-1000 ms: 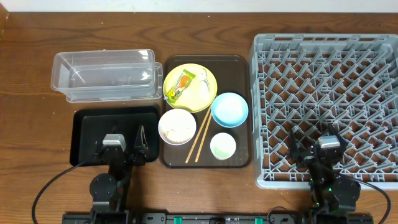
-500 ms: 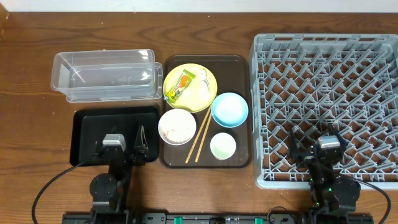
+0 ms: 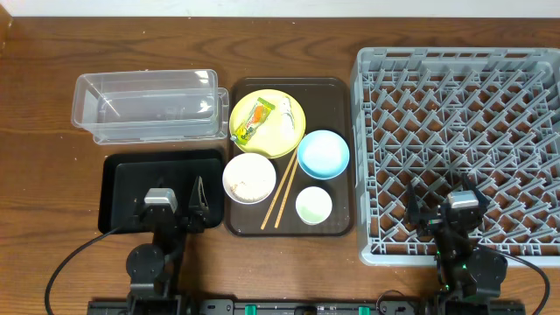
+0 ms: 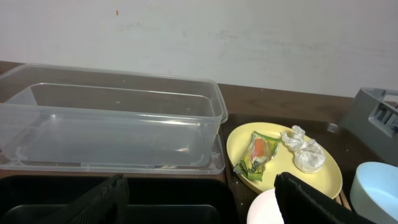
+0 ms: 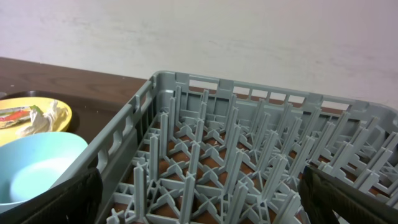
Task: Sort waste into correct bins and load items into the dishwasher rack
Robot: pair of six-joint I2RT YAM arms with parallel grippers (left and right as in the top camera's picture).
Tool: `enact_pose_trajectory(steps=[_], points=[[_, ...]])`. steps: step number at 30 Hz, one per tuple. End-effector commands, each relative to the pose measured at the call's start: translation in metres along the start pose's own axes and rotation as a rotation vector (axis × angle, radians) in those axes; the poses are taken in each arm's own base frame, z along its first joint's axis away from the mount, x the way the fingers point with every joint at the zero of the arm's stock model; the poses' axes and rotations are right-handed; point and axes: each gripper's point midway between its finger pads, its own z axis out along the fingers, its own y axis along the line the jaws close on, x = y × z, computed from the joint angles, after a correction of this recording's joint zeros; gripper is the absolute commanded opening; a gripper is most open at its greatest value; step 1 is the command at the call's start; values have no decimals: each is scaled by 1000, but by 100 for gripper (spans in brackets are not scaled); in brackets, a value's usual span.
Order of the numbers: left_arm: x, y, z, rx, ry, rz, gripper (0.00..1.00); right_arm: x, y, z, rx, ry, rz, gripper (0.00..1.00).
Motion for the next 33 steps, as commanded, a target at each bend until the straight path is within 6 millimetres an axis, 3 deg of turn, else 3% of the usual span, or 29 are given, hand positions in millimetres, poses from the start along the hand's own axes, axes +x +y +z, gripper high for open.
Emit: enact_pose_trajectory(steps=[1, 20, 26, 33], points=[[15, -1, 0, 10, 46, 11, 78, 0, 7, 0, -28, -3, -11, 99], [14, -1, 0, 10, 46, 6, 78, -1, 7, 0, -28, -7, 16, 99], [15, -1, 0, 4, 63, -131, 78, -8, 1, -1, 1, -21, 90, 99], [-3, -4, -4, -8, 134, -150, 78, -22, -8, -4, 51, 16, 115, 99]])
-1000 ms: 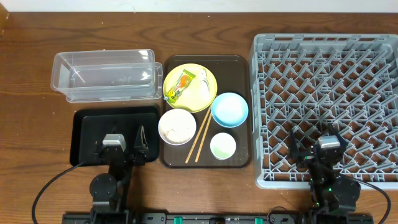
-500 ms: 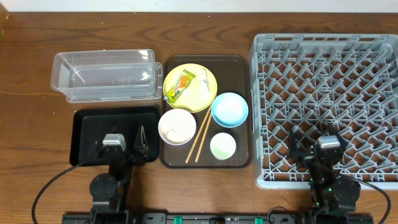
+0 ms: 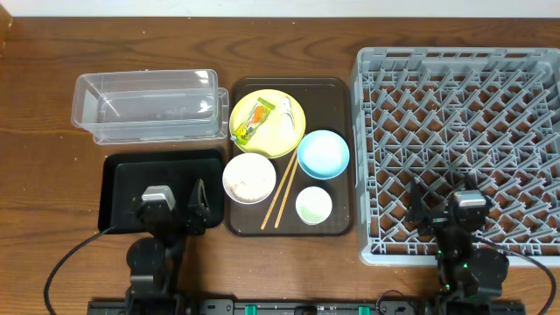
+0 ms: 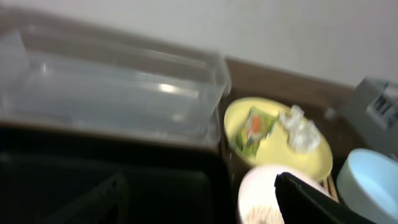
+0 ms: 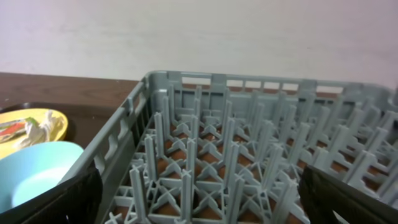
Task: Sort waste into correct bins and load items into the dishwasher rack
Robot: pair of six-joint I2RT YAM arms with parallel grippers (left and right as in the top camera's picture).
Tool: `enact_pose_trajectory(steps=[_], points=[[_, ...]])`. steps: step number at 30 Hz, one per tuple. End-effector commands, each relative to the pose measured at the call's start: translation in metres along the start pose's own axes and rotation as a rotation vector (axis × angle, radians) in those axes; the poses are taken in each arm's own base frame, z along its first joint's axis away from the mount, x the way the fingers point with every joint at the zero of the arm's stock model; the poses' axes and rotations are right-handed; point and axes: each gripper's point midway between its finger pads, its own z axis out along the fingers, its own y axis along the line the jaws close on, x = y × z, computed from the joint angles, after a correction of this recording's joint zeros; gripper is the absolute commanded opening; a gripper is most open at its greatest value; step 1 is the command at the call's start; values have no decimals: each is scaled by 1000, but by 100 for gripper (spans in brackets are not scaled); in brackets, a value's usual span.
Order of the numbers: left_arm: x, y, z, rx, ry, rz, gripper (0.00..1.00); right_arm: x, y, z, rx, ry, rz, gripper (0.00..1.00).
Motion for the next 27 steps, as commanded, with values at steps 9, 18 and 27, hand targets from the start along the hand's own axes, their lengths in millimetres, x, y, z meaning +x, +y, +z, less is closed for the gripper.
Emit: enact_pose_trajectory(steps=[9, 18, 27], points=[[-45, -18, -5, -36, 234, -41, 78, -42, 0, 12, 2, 209, 51, 99], [-46, -30, 2, -89, 672, -87, 78, -40, -2, 31, 2, 593, 97, 99], [-46, -43, 15, -79, 895, -155, 78, -28, -3, 40, -2, 779, 121, 99]])
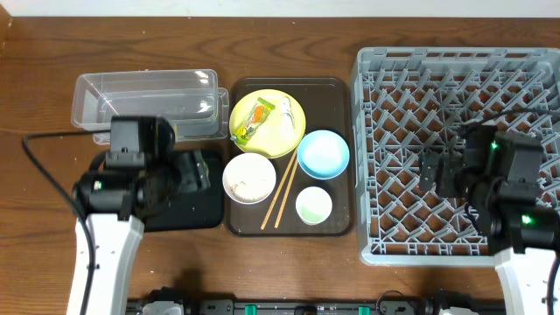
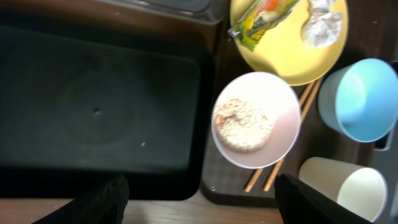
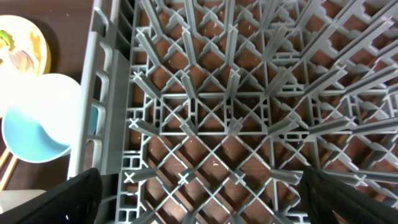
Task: Sort waste into correct bins and load items into the dishwasher rack
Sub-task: 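Grasp the green snack wrapper on the yellow plate with the left gripper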
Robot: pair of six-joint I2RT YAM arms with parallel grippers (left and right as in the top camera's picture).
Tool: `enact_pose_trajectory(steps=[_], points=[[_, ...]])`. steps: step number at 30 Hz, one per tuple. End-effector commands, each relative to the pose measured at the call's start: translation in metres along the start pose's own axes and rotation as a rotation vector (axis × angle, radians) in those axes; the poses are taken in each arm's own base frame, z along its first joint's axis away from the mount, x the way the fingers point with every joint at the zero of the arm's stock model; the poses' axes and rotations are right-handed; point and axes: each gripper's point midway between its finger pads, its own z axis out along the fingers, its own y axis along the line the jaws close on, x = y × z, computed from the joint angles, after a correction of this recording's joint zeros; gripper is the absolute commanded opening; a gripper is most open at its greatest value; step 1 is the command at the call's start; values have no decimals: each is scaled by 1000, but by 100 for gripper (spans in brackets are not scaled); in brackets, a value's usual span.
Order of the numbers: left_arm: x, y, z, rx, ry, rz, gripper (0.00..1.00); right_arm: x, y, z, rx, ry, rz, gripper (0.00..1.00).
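Observation:
On the brown tray (image 1: 337, 223) stand a yellow plate (image 1: 271, 136) with a green-orange wrapper (image 1: 256, 118) and a crumpled white wad (image 1: 287, 116), a white bowl of leftovers (image 1: 249, 178), a blue bowl (image 1: 323, 154), a pale cup (image 1: 313, 206) and chopsticks (image 1: 280, 192). My left gripper (image 1: 185, 172) hangs open high over the black bin (image 1: 197, 206), left of the white bowl (image 2: 256, 118). My right gripper (image 1: 437, 172) is open above the grey dishwasher rack (image 1: 455, 87), with nothing held; bare rack pegs (image 3: 236, 112) lie under it.
A clear plastic bin (image 1: 144, 105) sits behind the black bin (image 2: 93, 112). The rack's left wall (image 3: 102, 93) stands next to the blue bowl (image 3: 37, 118). Brown wood table shows round everything.
Both arms stood low at the table's front edge and now are raised, their cameras looking straight down. Both grippers remain open. Nothing on the table has moved.
At first both arms rested low at the front edge, open, looking level across the bins and the rack. A second later they stood almost the same, the left view blurred and tilted. Now both hover higher, left over the black bin, right over the rack.

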Motion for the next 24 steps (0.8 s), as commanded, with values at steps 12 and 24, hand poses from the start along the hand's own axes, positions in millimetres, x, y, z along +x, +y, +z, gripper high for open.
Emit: enact_pose_trajectory(steps=[12, 24], points=[[-72, -50, 30, 103, -139, 295, 78, -11, 10, 0, -27, -19, -13, 99], [-90, -101, 118, 23, -130, 721, 77, -11, 10, 0, -27, -22, -14, 99]])
